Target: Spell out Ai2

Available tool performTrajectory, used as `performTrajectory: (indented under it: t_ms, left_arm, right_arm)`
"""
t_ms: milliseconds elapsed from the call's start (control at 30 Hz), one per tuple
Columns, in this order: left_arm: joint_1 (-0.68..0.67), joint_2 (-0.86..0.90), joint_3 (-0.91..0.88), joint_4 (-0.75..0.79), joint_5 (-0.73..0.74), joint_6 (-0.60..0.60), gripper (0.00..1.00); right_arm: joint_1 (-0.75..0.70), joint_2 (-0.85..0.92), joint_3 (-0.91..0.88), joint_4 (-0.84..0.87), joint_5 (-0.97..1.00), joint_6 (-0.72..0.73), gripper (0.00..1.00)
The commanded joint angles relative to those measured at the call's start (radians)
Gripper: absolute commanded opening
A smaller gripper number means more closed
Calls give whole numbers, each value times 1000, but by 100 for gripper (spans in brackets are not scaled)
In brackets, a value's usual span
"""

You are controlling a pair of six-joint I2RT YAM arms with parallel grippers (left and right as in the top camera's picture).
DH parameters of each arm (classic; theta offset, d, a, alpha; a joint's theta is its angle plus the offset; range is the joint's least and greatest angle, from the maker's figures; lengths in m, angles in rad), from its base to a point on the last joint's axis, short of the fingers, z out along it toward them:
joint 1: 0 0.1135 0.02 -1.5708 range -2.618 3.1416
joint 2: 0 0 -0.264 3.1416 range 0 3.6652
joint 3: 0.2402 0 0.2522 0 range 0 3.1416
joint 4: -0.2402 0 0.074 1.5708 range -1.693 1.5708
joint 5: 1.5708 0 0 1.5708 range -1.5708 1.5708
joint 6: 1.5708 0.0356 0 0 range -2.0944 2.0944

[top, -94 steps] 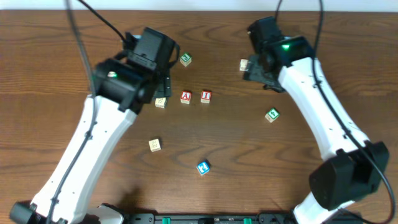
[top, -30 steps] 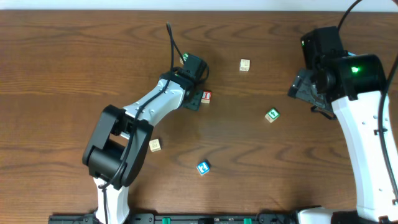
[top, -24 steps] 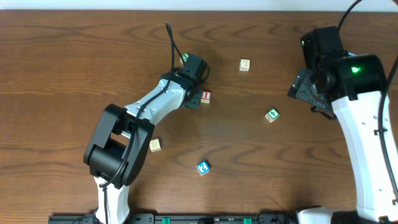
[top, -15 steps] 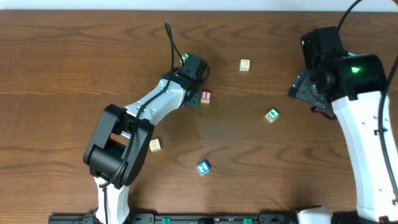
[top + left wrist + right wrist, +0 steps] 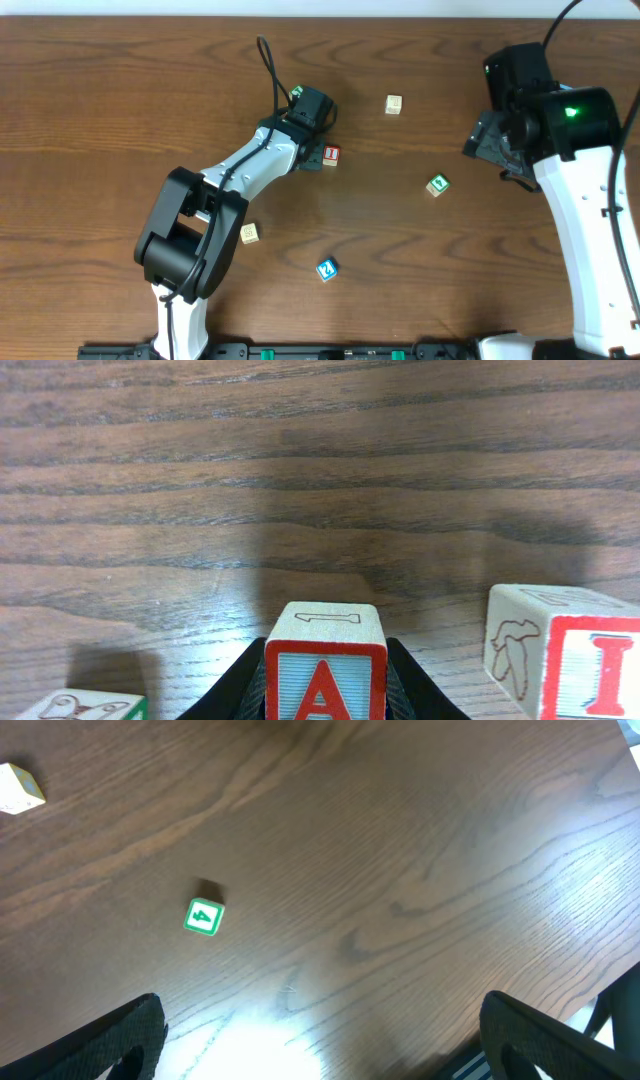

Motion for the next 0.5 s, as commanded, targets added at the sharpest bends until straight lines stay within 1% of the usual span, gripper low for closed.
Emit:
performTrajectory:
  t_ms: [0, 67, 167, 367, 400, 467]
  left_arm:
    - [4, 4, 4, 1, 19, -76, 25]
    - [4, 4, 4, 2, 19, -98, 23]
    - [4, 4, 4, 4, 19, -133, 22]
    - [4, 4, 4, 4, 19, -140, 24]
    - [4, 4, 4, 5, 19, -140, 27]
    - [4, 3, 6, 5, 20, -140, 27]
  right_arm:
    - [-10, -11, 1, -2, 22, -12, 99]
    - [-10, -11, 1, -2, 22, -11, 99]
    - [-10, -11, 1, -2, 22, -12, 99]
    - [-10, -11, 1, -2, 22, -12, 99]
    - [-10, -11, 1, -2, 22, -11, 99]
    - [-10, -11, 1, -2, 22, -12, 99]
